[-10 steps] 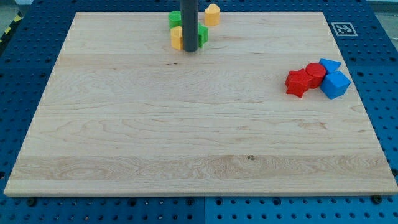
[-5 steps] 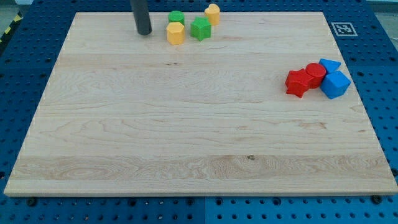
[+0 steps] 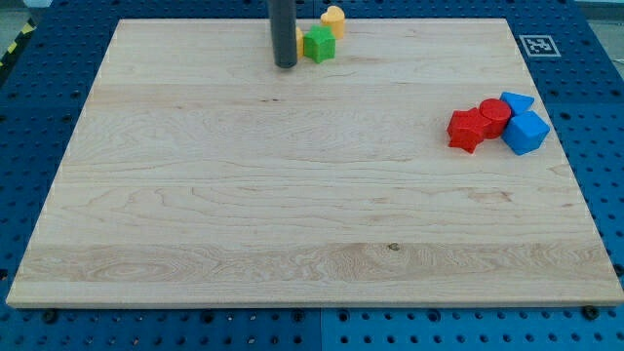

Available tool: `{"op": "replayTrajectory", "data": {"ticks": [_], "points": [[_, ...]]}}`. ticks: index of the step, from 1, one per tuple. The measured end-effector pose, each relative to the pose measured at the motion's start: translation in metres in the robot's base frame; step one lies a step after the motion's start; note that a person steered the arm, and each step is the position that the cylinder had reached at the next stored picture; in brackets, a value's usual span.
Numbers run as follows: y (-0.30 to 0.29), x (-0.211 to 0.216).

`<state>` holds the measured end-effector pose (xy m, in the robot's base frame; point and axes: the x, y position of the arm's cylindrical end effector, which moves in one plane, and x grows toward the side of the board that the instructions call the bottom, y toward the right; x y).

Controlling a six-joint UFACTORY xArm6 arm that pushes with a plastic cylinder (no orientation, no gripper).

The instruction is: Group up the green and yellow blocks

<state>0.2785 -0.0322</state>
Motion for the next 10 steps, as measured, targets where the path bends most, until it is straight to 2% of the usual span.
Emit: {"op": "replayTrajectory", "data": {"ticks": [1,2,3,4,5,6,7,8,9,10], "points": [[-0.005,0.008],[-0.050,0.029],[-0.121,0.015],[-0.102,0.044],[0.010,0.076],[0.134,0.058],[0.236,-0.011],[0.251,-0.087],[0.211,-0.087],[0.129,-0.074]]}}
